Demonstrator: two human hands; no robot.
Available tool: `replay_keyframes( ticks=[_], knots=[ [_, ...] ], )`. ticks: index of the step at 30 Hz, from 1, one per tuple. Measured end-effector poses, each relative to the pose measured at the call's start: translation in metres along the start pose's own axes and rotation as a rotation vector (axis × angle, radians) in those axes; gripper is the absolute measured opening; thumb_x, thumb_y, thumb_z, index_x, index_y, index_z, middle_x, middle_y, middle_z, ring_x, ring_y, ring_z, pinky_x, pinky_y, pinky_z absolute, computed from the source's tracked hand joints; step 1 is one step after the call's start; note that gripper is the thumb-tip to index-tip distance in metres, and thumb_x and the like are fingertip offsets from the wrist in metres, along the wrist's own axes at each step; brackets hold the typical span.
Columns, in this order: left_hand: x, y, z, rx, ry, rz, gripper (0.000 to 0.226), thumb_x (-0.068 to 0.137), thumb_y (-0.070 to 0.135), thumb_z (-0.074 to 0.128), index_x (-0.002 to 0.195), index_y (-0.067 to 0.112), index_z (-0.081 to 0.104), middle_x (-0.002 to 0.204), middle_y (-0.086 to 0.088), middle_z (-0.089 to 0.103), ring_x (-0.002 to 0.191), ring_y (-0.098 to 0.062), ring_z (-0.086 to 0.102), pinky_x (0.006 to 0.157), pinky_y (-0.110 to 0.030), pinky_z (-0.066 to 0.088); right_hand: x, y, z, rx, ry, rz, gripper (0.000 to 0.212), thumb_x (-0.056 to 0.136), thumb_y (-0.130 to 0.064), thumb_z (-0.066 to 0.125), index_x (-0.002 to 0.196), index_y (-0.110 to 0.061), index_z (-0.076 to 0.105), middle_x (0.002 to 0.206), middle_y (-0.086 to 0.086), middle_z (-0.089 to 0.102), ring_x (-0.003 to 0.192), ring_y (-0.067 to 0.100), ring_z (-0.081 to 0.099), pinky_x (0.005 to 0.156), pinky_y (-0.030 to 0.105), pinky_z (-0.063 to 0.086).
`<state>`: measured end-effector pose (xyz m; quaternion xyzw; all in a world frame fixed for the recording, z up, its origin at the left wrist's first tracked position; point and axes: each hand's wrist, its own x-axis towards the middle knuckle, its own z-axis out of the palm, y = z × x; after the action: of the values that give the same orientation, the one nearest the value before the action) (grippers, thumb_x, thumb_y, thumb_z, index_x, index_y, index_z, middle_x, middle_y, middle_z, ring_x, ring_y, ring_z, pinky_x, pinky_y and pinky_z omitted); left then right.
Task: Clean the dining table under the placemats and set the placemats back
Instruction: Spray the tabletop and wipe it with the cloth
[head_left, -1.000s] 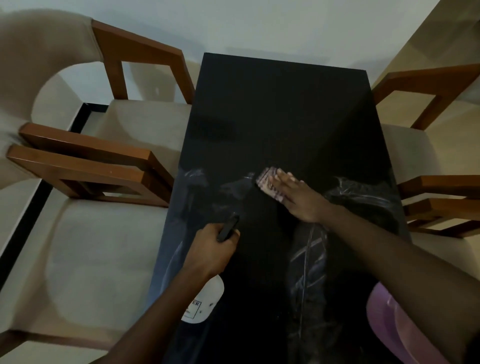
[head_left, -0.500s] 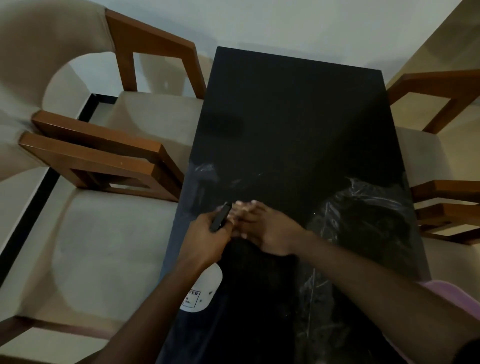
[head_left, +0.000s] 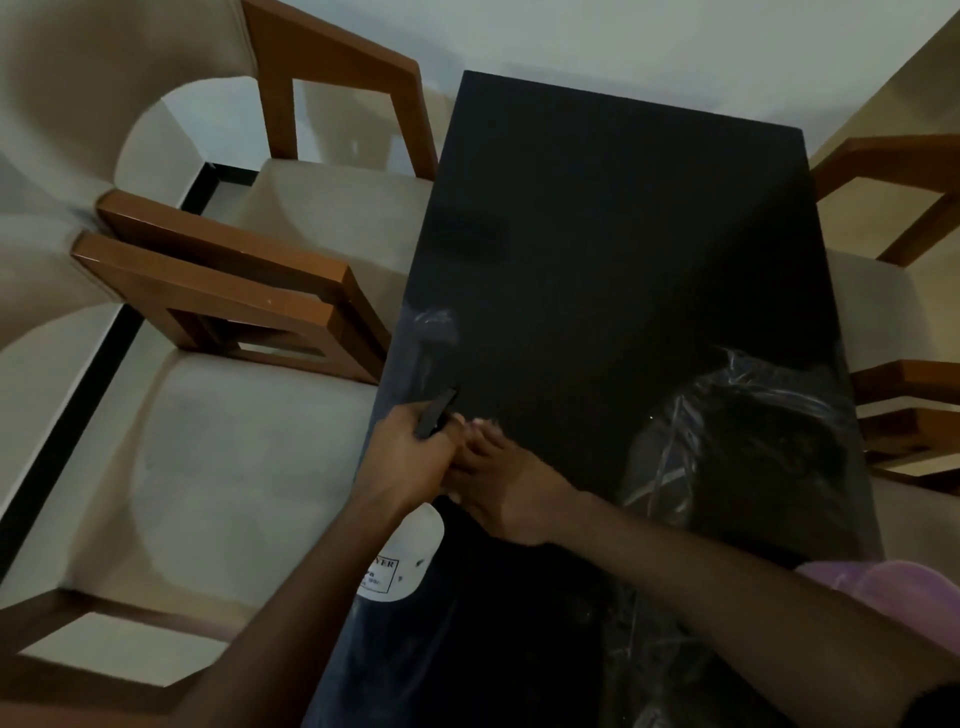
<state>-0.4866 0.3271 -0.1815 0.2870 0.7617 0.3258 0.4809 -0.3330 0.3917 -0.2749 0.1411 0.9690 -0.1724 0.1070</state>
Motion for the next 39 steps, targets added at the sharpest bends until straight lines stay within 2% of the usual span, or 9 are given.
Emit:
replay_keyframes(
  ticks=[4,9,13,18,23,26,31,36,39],
  knots=[
    [-0.005,-0.005,-0.009,-0.012,0.044,-0.007,0.024,0.103,0.027,0.062,0.084,0.014,0.068,0.071,-0.011,0.069,0.054,-0.02,0.06,0.054,-0.034,0.051,-0.004,0.036,-0.02,-0.043,-0.047,-0.263,0.047,0.111,-0.042,0.037,0.157,-0.036,0.034,0.169,0.001,0.03,0.158,0.025,0.02,0.129,0.05,0.014],
    [-0.008,-0.026,-0.022,-0.059,0.079,-0.065,0.018,0.104,0.032,0.061,0.099,0.016,0.068,0.084,-0.012,0.076,0.056,-0.021,0.063,0.051,-0.031,0.051,0.077,0.104,-0.057,0.032,0.079,0.284,0.06,0.109,-0.036,0.034,0.166,-0.032,0.015,0.175,-0.002,0.003,0.161,0.026,0.005,0.129,0.053,0.012],
    [-0.016,-0.04,-0.03,-0.054,0.11,-0.089,0.032,0.104,0.032,0.061,0.086,0.006,0.067,0.066,-0.009,0.066,0.049,-0.016,0.059,0.051,-0.03,0.052,0.138,0.104,-0.077,0.177,0.173,0.579,0.062,0.109,-0.032,0.034,0.167,-0.029,0.012,0.176,0.003,-0.002,0.161,0.033,0.001,0.128,0.054,0.005],
    [-0.028,-0.052,-0.039,-0.091,0.148,-0.084,0.038,0.103,0.027,0.061,0.084,-0.006,0.065,0.058,-0.013,0.059,0.042,-0.019,0.055,0.046,-0.031,0.047,0.104,0.018,-0.024,-0.034,0.129,0.122,0.071,0.104,-0.03,0.047,0.166,-0.026,0.013,0.175,0.008,0.007,0.16,0.033,0.008,0.127,0.056,0.007],
    [-0.034,-0.054,-0.043,-0.061,0.107,-0.066,0.029,0.103,0.028,0.062,0.083,0.008,0.07,0.068,-0.013,0.07,0.045,-0.02,0.058,0.046,-0.031,0.047,0.057,-0.005,-0.007,-0.103,-0.068,-0.464,0.037,0.107,-0.032,0.05,0.142,-0.024,0.058,0.158,0.007,0.048,0.153,0.029,0.033,0.128,0.054,0.02],
    [-0.038,-0.055,-0.043,-0.038,0.089,-0.057,0.026,0.103,0.027,0.062,0.085,0.01,0.069,0.07,-0.008,0.073,0.044,-0.015,0.059,0.047,-0.028,0.048,0.094,0.032,-0.039,-0.069,0.031,-0.19,0.055,0.11,-0.036,0.039,0.163,-0.031,0.026,0.174,-0.001,0.015,0.161,0.022,0.01,0.13,0.048,0.01],
    [-0.05,-0.065,-0.038,-0.047,0.078,-0.069,0.025,0.103,0.025,0.062,0.082,0.012,0.068,0.071,-0.01,0.072,0.045,-0.016,0.058,0.045,-0.028,0.047,0.146,0.076,-0.064,0.087,0.141,0.396,0.063,0.109,-0.029,0.036,0.167,-0.027,0.011,0.176,0.003,0.0,0.161,0.032,0.003,0.128,0.056,0.009],
    [-0.068,-0.068,-0.025,-0.052,0.091,-0.064,0.033,0.103,0.023,0.063,0.081,-0.002,0.063,0.062,-0.013,0.062,0.042,-0.018,0.051,0.043,-0.03,0.043,0.087,-0.017,-0.02,0.041,0.107,0.258,0.072,0.104,-0.028,0.047,0.166,-0.022,0.011,0.175,0.008,0.001,0.161,0.034,0.002,0.129,0.058,0.006],
    [-0.075,-0.066,-0.008,-0.04,0.053,-0.037,0.029,0.103,0.026,0.062,0.081,0.007,0.067,0.062,-0.01,0.065,0.044,-0.017,0.054,0.049,-0.033,0.045,-0.001,-0.079,0.027,-0.02,-0.023,0.118,0.067,0.106,-0.036,0.042,0.166,-0.017,0.016,0.174,0.013,0.008,0.16,0.037,0.004,0.128,0.058,0.007]
  ],
)
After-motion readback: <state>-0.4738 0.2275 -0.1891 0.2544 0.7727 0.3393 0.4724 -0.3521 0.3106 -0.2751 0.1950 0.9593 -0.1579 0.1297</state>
